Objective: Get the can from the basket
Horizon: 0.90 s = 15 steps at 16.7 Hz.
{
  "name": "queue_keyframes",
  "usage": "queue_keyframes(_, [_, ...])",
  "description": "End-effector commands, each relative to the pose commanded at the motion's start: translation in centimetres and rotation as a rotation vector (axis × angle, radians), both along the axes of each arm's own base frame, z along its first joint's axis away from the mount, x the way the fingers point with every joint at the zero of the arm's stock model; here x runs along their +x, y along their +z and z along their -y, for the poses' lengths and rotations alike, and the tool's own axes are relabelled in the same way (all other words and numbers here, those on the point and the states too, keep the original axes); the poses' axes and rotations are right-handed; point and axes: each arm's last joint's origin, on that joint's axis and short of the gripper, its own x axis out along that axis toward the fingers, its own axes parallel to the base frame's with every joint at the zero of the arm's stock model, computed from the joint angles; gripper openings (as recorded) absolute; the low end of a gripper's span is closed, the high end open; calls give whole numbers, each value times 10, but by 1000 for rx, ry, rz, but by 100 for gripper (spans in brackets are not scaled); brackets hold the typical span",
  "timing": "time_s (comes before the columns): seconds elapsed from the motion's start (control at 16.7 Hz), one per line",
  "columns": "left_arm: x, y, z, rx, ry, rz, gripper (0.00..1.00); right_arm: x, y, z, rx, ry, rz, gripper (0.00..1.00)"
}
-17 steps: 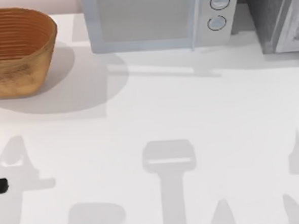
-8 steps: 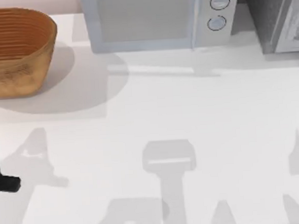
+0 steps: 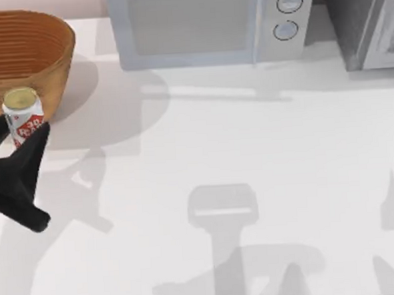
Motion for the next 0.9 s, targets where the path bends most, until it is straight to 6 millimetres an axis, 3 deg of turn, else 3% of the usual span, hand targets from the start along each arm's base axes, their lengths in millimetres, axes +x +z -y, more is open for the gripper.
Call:
queue_keyframes(0.36, [38, 10, 17, -9, -261, -26, 0, 0, 0, 0, 0, 0, 0, 100])
queue_keyframes(0.9, [103, -7, 40, -30, -557, -68, 0, 0, 0, 0, 0, 0, 0, 100])
